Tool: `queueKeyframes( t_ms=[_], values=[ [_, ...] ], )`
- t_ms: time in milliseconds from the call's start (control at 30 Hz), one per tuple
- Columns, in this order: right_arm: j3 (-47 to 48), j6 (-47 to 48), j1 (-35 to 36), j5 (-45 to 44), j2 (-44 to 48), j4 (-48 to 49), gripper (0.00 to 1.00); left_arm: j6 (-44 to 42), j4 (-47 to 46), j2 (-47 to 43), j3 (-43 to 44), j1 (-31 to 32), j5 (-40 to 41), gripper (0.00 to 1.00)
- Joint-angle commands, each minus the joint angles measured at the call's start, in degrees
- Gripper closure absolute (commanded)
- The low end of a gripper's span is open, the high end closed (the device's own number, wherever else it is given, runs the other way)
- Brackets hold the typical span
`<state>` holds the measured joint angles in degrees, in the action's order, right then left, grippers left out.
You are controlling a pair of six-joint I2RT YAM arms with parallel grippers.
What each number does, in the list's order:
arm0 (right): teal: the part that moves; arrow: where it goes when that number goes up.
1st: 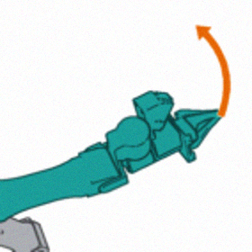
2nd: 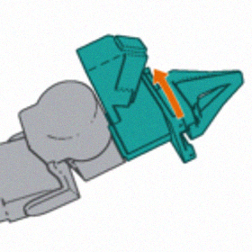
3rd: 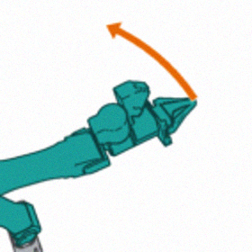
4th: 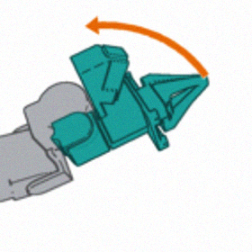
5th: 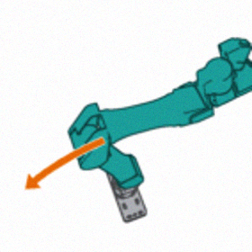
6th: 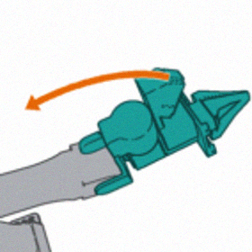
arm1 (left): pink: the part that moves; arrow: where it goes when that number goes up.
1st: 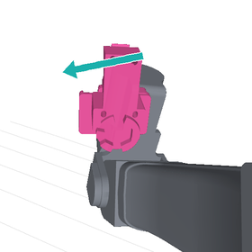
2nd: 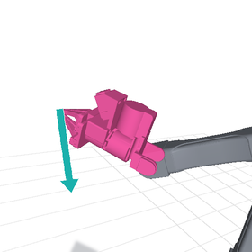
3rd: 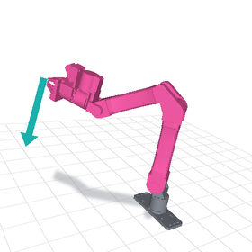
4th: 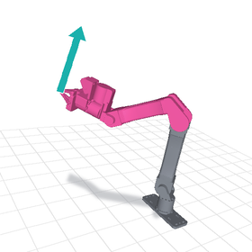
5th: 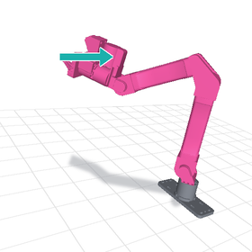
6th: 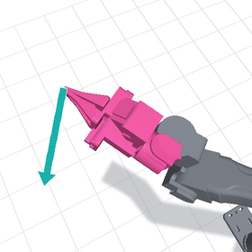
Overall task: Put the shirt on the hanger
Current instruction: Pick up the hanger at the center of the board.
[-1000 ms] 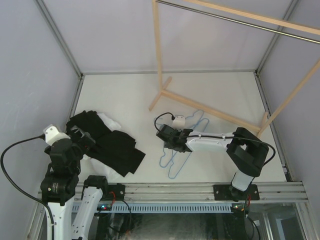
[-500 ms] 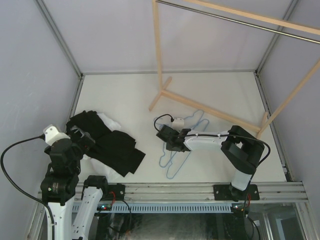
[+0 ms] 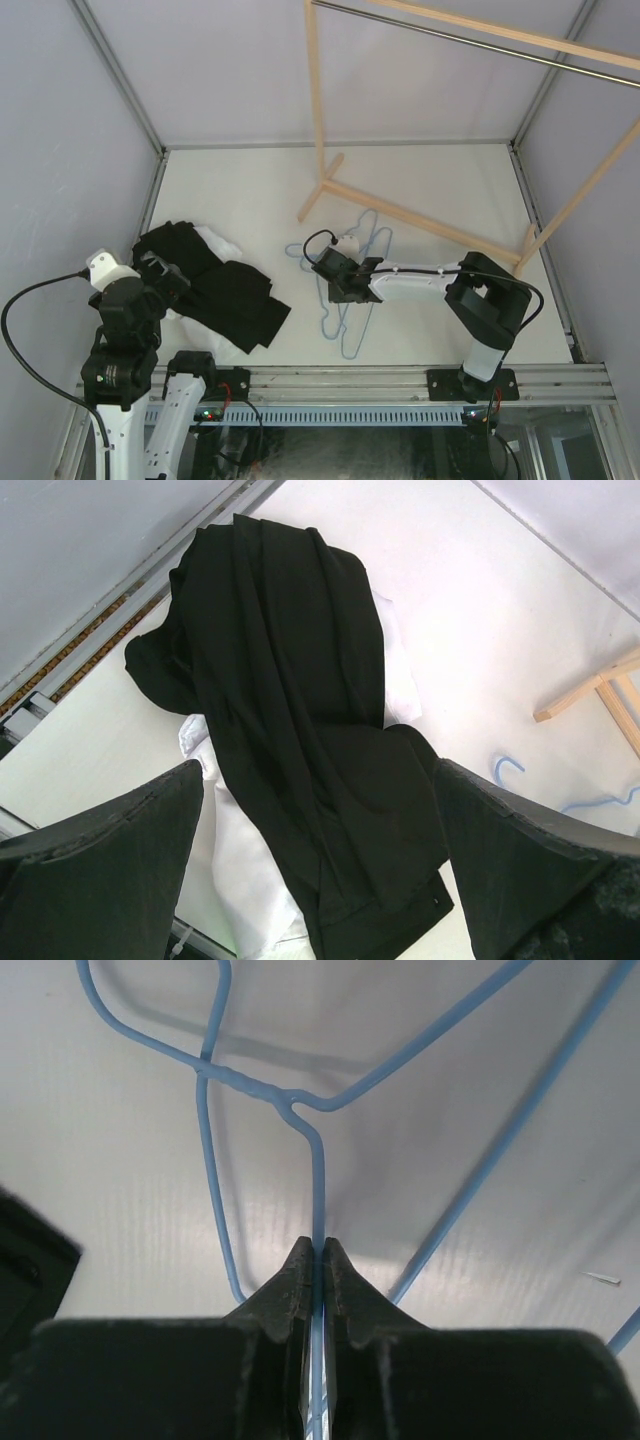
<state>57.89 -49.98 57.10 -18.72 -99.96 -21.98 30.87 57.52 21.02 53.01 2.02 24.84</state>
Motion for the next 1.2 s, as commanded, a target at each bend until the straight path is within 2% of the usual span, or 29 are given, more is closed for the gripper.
queueKeyframes(
  t_ms=[0, 167, 567, 733, 867, 967, 1067, 1167],
  values=[
    [1.6, 5.9, 0.3, 5.8, 4.4, 5.0, 1.0, -1.1, -2.9, 1.3, -0.9, -0.6, -1.0, 0.0],
    [1.5, 9.1, -0.2, 13.1, 8.9, 7.0, 1.0, -1.1, -3.0, 1.4, -0.9, -0.7, -1.2, 0.0],
    [1.4, 14.6, -3.9, 24.5, 23.6, 9.3, 1.0, -1.3, -3.1, 1.1, -1.0, -0.8, -1.5, 0.0],
    [1.3, 16.0, -4.4, 24.6, 28.8, 8.1, 1.0, -1.8, -3.9, 1.1, -1.2, -0.9, -3.1, 0.0],
    [-0.8, 15.8, -5.9, 24.2, 33.2, 7.8, 1.0, -5.3, -7.9, 2.0, -2.2, -0.8, -11.2, 0.0],
    [-3.4, 15.2, -7.4, 27.3, 36.6, 8.5, 1.0, -8.6, -11.5, 4.0, -2.2, -0.8, -23.1, 0.0],
    [-5.8, 15.0, -8.3, 31.1, 40.1, 9.4, 1.0, -9.6, -18.5, 4.2, -3.5, -0.7, -33.7, 0.0],
    [-6.5, 15.5, -8.5, 35.2, 42.3, 9.0, 1.0, -8.5, -26.0, 3.8, -3.8, 0.0, -39.2, 0.0]
  ],
)
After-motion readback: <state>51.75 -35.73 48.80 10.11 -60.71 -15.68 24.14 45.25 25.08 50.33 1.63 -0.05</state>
